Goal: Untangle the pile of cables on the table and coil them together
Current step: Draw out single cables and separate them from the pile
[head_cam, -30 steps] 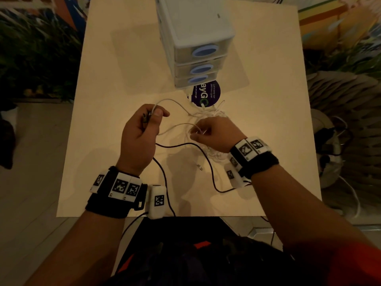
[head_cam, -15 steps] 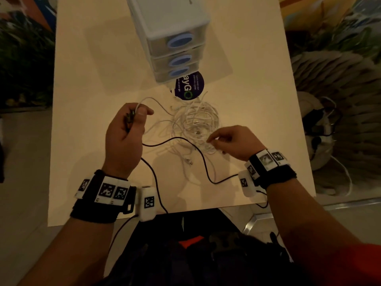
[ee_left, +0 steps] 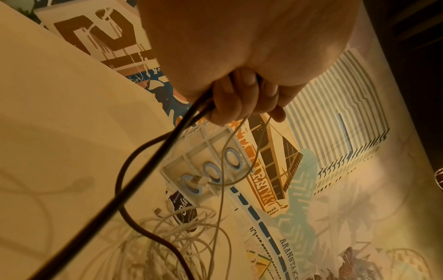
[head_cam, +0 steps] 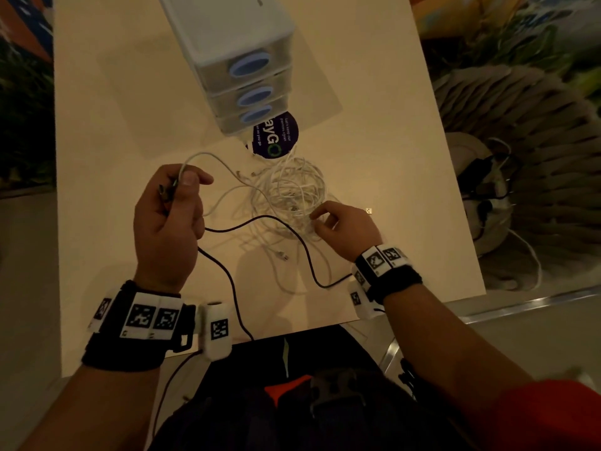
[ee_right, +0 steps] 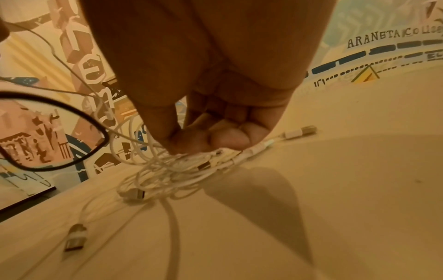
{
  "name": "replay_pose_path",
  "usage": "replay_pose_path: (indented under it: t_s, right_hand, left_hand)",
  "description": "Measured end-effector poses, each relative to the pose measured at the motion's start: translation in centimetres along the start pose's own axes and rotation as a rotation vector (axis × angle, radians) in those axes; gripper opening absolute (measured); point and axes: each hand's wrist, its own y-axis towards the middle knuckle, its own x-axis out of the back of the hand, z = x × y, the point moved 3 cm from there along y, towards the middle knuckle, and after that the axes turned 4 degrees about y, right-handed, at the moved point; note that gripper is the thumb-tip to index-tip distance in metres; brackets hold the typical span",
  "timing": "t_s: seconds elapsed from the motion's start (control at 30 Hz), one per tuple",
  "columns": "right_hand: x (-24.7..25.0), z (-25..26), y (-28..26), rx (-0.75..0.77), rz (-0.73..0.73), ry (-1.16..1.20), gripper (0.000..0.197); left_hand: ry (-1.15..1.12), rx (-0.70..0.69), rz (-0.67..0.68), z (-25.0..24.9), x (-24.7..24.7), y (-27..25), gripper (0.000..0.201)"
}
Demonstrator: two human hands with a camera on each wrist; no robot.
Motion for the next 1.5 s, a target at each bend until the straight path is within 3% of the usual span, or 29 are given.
replay_pose_path:
  t_s: [0.33,0.5,0.77,0.93,1.07,1.23,1.4,1.5]
  right_hand:
    - [-0.2,1.7,1.2,0.064,-0.086,0.006,0.026]
    - [0.0,2.4,1.3,0.236,-0.176,-0.018,0.013]
    - [0.9,2.8,0.7,0.371,-0.367,0.013,0.013]
    - [1.5,3.2,0.9,0.423,-0.350,-0.090,0.013]
    - [1.1,3.6,0.4,0.477,-0.298,-0.073,0.013]
    - [0.0,4.0,-0.1,0.480,-0.274,-0.057,0.010]
    - [0.5,2.4,-0.5,0.407,-0.271,0.013,0.019]
    - [2.1,0.4,-0.2,0.312,-0.354,0.006,0.016]
  left_hand:
    - [0.016,0.010,0.005,0.0,0.1,-0.3,0.027]
    - [0.040,0.022,0.000,0.1,0.1,-0.3,0.027]
    - [0.439,0.009,0.123,0.9,-1.1,0.0,0.022]
    - [0.598,-0.013,0.204,0.7,-3.3,0.2,0.012]
    - [0.665,0.032,0.186,0.9,-5.4,0.5,0.040]
    - [0.813,0.161,0.252,3.6,-7.5,1.2,0.043]
    - [0.918,0.106,0.329,5.4,-7.5,1.4,0.012]
    - [0.926,0.129,0.357,6.1,-7.0,1.2,0.010]
